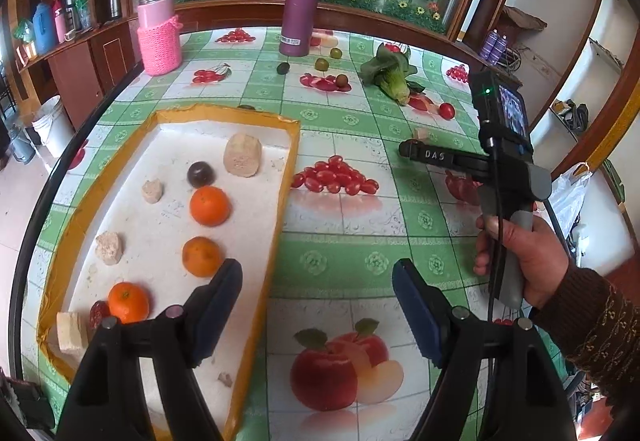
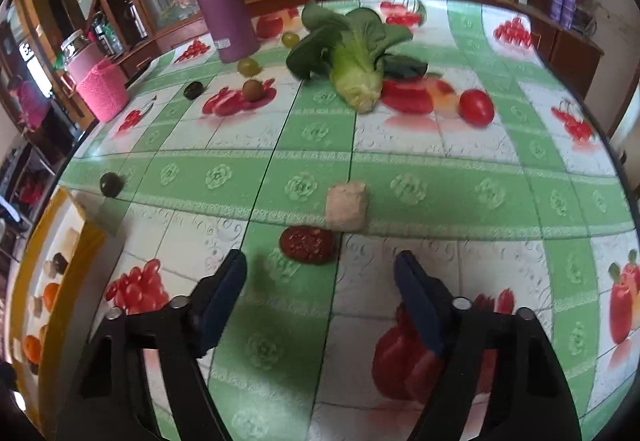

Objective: Organize fruits
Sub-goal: 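Grasp a red date on the table with the right tool while the left tool grasps a round beige cookie, then carry the red date with the right tool while the left tool carries the cookie to the tray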

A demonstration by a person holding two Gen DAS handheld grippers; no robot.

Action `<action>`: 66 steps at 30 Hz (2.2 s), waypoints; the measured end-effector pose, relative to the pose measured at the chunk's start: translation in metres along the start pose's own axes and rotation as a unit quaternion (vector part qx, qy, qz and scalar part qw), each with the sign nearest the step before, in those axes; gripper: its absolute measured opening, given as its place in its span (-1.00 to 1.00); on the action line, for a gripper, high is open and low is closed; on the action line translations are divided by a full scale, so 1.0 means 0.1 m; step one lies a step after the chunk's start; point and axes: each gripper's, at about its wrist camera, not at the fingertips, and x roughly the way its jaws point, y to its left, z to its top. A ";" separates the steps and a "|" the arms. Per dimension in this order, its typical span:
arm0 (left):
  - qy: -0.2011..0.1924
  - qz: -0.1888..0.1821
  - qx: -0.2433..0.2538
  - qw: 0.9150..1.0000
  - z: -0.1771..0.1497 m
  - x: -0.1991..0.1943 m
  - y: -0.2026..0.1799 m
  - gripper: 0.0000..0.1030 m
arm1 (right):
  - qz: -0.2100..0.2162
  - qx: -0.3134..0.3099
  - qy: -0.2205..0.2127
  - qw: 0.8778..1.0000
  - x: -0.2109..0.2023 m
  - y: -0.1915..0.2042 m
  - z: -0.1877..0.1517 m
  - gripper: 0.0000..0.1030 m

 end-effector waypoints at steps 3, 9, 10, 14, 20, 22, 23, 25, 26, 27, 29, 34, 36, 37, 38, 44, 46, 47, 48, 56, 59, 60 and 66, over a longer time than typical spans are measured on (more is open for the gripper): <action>0.004 -0.002 0.012 1.000 0.12 0.14 -0.11 0.56 | -0.007 -0.030 -0.003 1.000 -0.01 0.00 -0.01 -0.45; 0.022 -0.008 0.054 0.998 0.43 0.62 -0.54 0.57 | 0.022 0.010 -0.013 1.000 -0.24 -0.39 -0.13 -0.45; 0.024 -0.010 0.061 0.998 0.49 0.71 -0.63 0.57 | 0.024 0.017 -0.017 0.999 -0.31 -0.47 -0.18 -0.45; 0.018 -0.027 0.080 0.996 0.74 1.05 -0.99 0.57 | 0.010 0.028 -0.022 0.999 -0.52 -0.72 -0.39 -0.45; 0.008 -0.022 0.111 0.994 1.02 1.48 -1.45 0.56 | 0.011 0.034 -0.014 0.999 -0.63 -0.87 -0.61 -0.44; 0.009 -0.020 0.109 0.994 1.08 1.59 -1.53 0.47 | 0.016 0.035 -0.012 0.999 -0.63 -0.89 -0.66 -0.44; 0.012 -0.021 0.108 0.994 1.10 1.66 -1.55 0.38 | 0.020 0.037 -0.010 0.999 -0.63 -0.90 -0.67 -0.44; 0.030 -0.026 0.100 0.994 1.11 1.80 -1.56 -0.21 | 0.025 0.042 -0.011 0.999 -0.65 -0.92 -0.68 -0.44; 0.041 -0.031 0.092 0.994 1.11 1.87 -1.54 -0.34 | 0.029 0.044 -0.010 0.999 -0.65 -0.93 -0.68 -0.44; 0.039 -0.035 0.085 0.995 1.10 1.89 -1.52 -0.50 | 0.031 0.045 -0.011 0.998 -0.65 -0.94 -0.69 -0.44; 0.034 -0.044 0.080 0.995 1.08 1.88 -1.47 -0.68 | 0.032 0.043 -0.013 0.998 -0.68 -0.94 -0.69 -0.44; 0.031 -0.068 0.052 0.996 0.98 1.71 -1.30 -0.71 | 0.032 0.037 -0.018 0.999 -0.73 -0.95 -0.73 -0.44; 0.037 -0.069 0.051 0.996 0.94 1.68 -1.26 -0.71 | 0.035 0.043 -0.016 0.998 -0.74 -0.96 -0.75 -0.44; 0.039 -0.070 0.052 0.995 0.94 1.67 -1.25 -0.71 | 0.035 0.046 -0.015 0.998 -0.74 -0.97 -0.76 -0.44; 0.039 -0.070 0.055 0.995 0.96 1.67 -1.27 -0.71 | 0.035 0.046 -0.012 0.998 -0.74 -0.98 -0.77 -0.44; 0.003 -0.043 0.074 0.996 1.26 1.76 -1.53 0.47 | 0.033 0.039 -0.009 0.999 -0.76 -0.98 -0.83 -0.44; -0.019 -0.038 0.083 0.996 1.37 1.81 -1.61 0.49 | 0.033 0.038 -0.009 0.999 -0.75 -0.98 -0.83 -0.43; -0.016 -0.034 0.087 0.995 1.42 1.88 -1.65 0.49 | 0.033 0.040 -0.010 0.999 -0.75 -0.98 -0.83 -0.43; -0.012 -0.025 0.090 0.996 1.46 1.96 -1.69 0.49 | 0.034 0.043 -0.010 0.998 -0.74 -0.98 -0.82 -0.43; 0.013 -0.012 0.097 0.995 1.51 2.27 -1.71 -0.48 | 0.043 0.057 -0.011 0.997 -0.73 -1.02 -0.81 -0.43; 0.016 -0.030 0.085 0.996 1.47 2.19 -1.62 -0.48 | 0.040 0.055 -0.013 0.998 -0.74 -1.01 -0.81 -0.43; 0.014 -0.032 0.088 0.996 1.44 2.15 -1.61 -0.48 | 0.041 0.056 -0.014 0.997 -0.74 -1.02 -0.82 -0.43; 0.017 -0.040 0.092 0.995 1.10 1.76 -1.45 -0.48 | 0.044 0.066 -0.020 0.997 -0.85 -1.06 -0.85 -0.43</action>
